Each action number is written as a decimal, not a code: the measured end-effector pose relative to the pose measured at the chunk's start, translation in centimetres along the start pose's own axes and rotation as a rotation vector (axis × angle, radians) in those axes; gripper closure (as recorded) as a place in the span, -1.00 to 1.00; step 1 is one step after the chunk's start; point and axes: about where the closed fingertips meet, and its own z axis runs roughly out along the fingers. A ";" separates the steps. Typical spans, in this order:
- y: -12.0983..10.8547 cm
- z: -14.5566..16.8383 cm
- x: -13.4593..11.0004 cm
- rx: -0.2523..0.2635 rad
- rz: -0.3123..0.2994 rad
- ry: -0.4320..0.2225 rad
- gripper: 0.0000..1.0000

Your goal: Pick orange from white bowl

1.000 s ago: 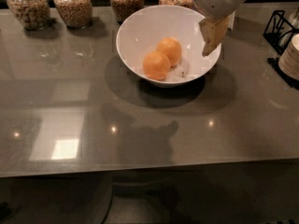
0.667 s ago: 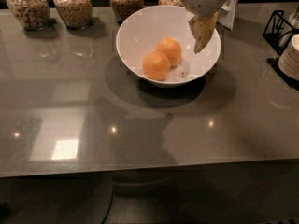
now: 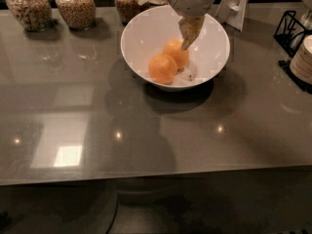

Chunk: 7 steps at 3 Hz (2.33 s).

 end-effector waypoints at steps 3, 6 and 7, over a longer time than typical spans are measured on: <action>2.6 6.6 0.8 -0.207 -0.005 -0.005 -0.50; 4.5 10.6 0.6 -0.292 0.058 -0.061 -0.48; 4.3 11.6 0.2 -0.302 0.066 -0.092 -0.44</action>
Offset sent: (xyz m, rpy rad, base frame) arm 0.0392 -0.0043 -0.0670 -0.1678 0.1426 -0.0552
